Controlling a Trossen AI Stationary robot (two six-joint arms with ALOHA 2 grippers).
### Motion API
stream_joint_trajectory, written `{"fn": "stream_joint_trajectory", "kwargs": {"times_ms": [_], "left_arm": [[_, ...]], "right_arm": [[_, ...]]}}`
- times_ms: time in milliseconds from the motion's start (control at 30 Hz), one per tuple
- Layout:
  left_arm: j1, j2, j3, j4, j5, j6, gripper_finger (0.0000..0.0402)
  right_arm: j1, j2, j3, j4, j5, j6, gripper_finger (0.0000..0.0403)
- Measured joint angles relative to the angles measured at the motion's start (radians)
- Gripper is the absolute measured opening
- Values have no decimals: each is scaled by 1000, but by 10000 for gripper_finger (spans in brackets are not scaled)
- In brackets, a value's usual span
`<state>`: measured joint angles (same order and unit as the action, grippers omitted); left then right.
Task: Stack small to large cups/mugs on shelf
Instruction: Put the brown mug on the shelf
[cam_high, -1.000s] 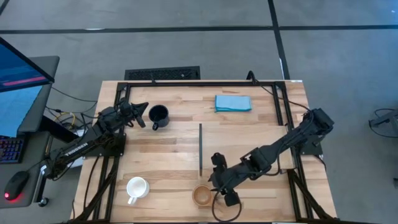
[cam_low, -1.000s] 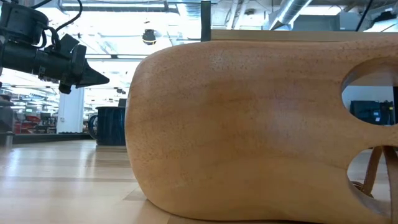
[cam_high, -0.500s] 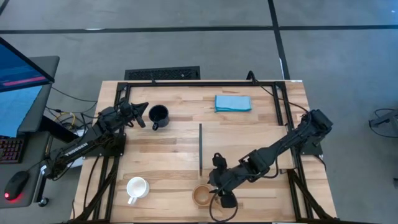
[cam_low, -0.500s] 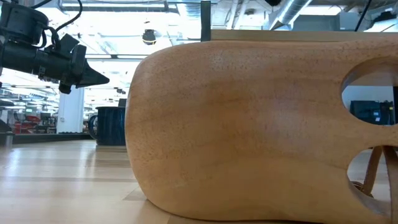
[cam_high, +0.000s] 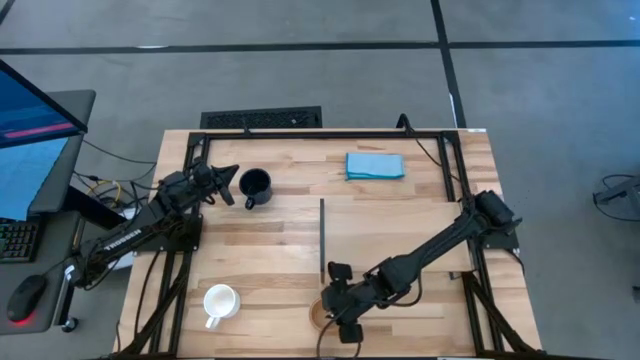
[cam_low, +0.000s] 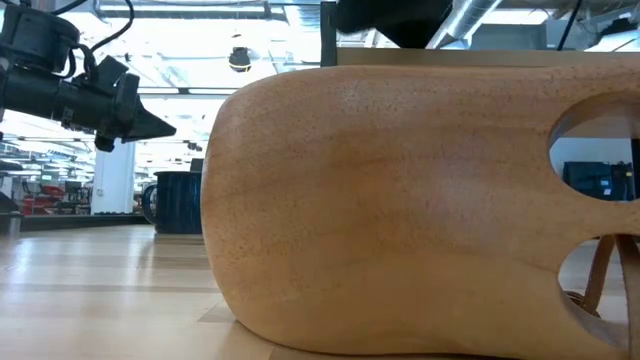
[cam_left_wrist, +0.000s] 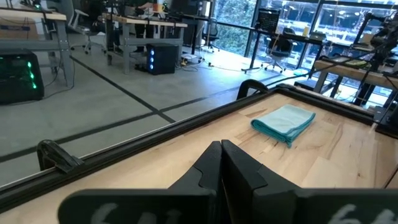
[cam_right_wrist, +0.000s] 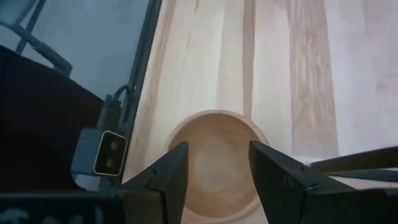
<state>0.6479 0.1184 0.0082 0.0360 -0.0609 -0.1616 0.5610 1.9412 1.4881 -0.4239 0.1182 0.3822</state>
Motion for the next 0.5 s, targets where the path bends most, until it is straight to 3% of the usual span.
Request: {"fn": "stream_joint_trajectory", "kwargs": {"times_ms": [233, 500], "left_arm": [[0, 1, 0, 0, 1, 0, 0], [0, 1, 0, 0, 2, 0, 0]], "right_arm": [[1, 75, 100, -85, 36, -4, 188], [0, 69, 105, -121, 55, 44, 188]]}}
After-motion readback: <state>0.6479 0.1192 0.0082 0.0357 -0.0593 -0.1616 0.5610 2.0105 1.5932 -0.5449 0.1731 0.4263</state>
